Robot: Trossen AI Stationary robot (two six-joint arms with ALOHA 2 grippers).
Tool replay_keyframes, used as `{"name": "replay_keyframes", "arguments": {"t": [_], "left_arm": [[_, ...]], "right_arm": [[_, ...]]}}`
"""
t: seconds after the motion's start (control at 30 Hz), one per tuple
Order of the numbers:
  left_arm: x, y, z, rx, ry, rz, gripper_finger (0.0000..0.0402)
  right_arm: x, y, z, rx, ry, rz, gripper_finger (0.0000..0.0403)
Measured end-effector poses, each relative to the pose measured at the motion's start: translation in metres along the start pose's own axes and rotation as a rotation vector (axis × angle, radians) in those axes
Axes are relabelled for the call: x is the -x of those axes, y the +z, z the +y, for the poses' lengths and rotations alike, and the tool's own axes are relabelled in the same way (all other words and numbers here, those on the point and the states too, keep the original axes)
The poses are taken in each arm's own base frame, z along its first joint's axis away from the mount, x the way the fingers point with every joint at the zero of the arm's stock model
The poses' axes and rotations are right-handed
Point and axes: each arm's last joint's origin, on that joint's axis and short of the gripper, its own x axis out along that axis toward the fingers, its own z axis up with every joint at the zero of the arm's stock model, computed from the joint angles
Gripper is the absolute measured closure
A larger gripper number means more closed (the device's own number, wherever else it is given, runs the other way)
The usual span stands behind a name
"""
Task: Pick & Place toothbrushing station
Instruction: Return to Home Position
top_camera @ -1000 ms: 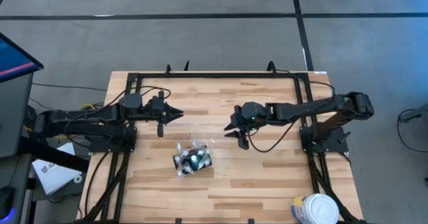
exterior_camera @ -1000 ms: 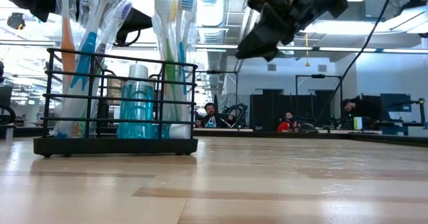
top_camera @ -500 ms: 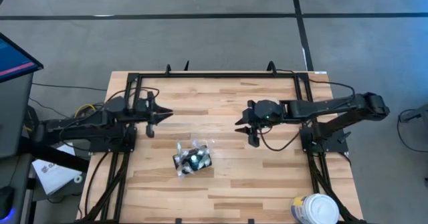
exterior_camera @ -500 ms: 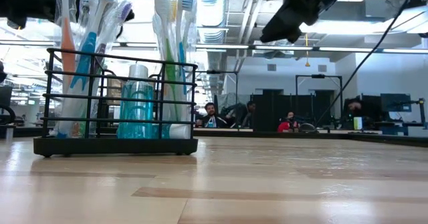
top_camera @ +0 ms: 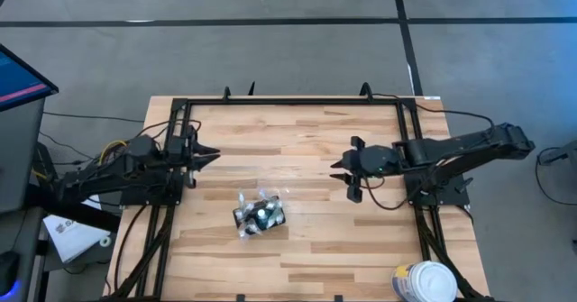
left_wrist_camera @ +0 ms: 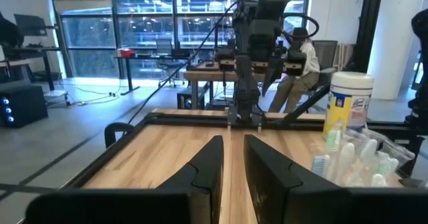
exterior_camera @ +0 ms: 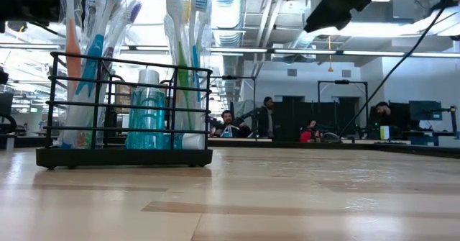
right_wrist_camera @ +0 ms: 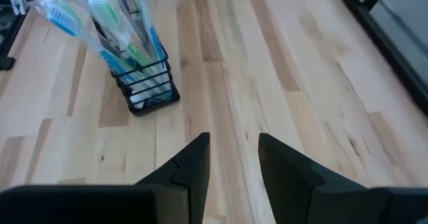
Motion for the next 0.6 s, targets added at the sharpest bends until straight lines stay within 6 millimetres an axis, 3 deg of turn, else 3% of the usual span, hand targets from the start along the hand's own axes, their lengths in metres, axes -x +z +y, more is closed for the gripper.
{"name": "replay_keyframes", "arguments": {"t": [0.4,0.6], "left_arm": [[0.003,-0.007,0.0,0.032,0.0,0.047,0.0349],[-0.003,-0.032,0.002,0.043,0.051,-0.025,0.0349]], "right_arm": [[0.032,-0.013,0.022,0.006,-0.095,-0.037,0.0285],[0.032,-0.051,0.028,-0.06,-0.1,-0.126,0.0285]]}}
